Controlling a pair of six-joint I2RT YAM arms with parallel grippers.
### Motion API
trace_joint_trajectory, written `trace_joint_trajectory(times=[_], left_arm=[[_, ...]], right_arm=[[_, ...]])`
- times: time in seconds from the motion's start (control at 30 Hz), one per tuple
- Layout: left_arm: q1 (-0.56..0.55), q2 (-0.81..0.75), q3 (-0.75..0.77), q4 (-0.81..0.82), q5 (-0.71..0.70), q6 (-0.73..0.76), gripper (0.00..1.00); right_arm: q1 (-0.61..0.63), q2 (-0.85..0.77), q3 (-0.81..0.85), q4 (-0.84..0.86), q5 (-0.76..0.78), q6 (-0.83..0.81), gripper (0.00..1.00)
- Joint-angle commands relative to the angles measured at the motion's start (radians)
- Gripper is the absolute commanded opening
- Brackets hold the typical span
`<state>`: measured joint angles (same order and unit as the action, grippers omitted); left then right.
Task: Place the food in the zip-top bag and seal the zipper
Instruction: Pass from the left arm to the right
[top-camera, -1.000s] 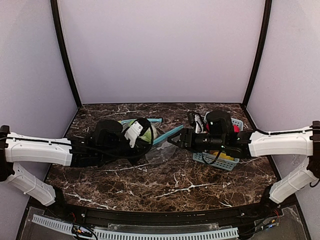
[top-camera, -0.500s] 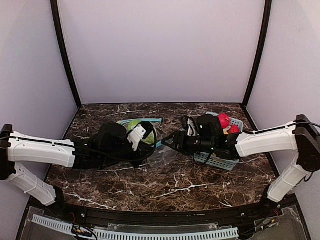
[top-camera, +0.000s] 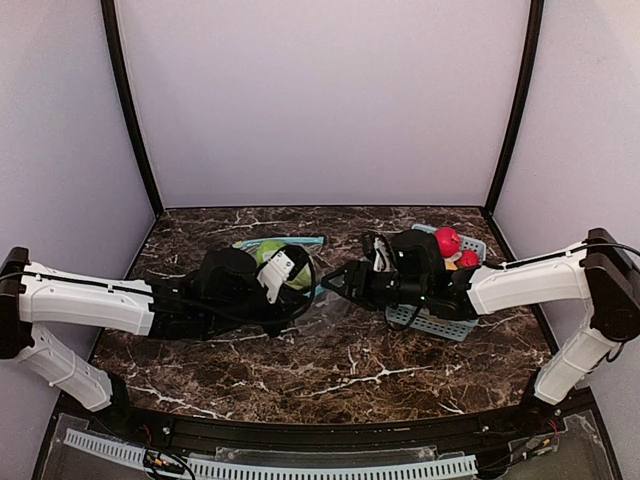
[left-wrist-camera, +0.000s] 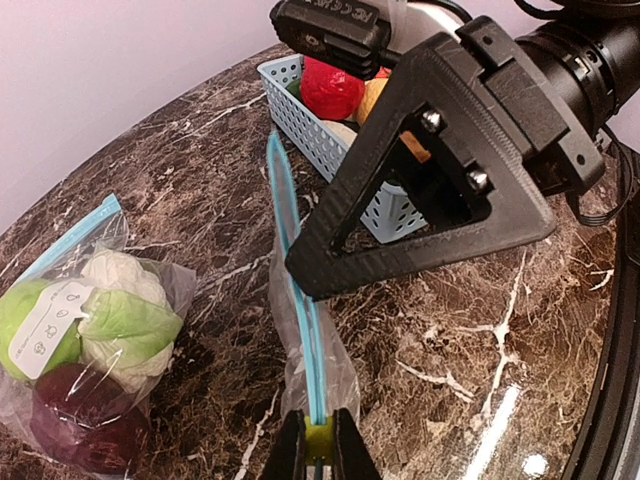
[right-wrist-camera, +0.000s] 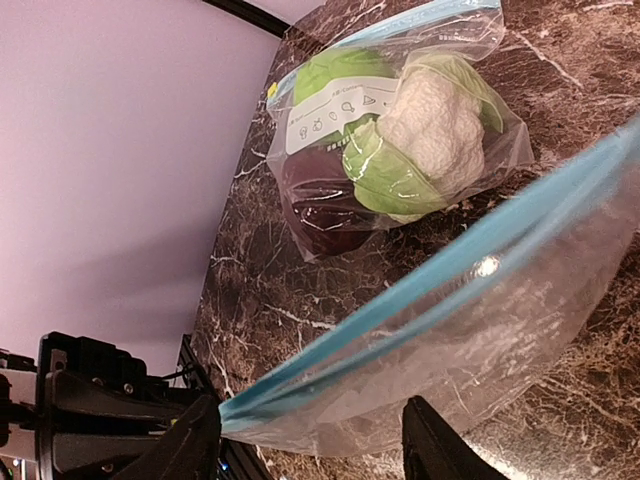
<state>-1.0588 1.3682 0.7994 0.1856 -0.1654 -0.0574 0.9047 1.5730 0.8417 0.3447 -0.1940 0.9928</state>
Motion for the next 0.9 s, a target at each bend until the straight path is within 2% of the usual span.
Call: trace_joint_trajectory(times=[0.0, 0.13, 0.87], left_arm=[[-0.007, 0.022, 0.002, -0.015, -0.011, -0.013, 0.01], [-0.009, 0.027, 0.003, -0.014, -0.001, -0.017, 0.01], [-0.011, 0.028, -0.002, -0.009, 0.004, -0.021, 0.01]], right_arm=[[0.008, -0.032, -0.006, 0.06, 0.012, 0.004, 0.64], [0.008, -0.045, -0.003, 0.031, 0.034, 0.0, 0.65], [0.002, 0.054, 0.027, -0.015, 0.071, 0.062, 0.54]])
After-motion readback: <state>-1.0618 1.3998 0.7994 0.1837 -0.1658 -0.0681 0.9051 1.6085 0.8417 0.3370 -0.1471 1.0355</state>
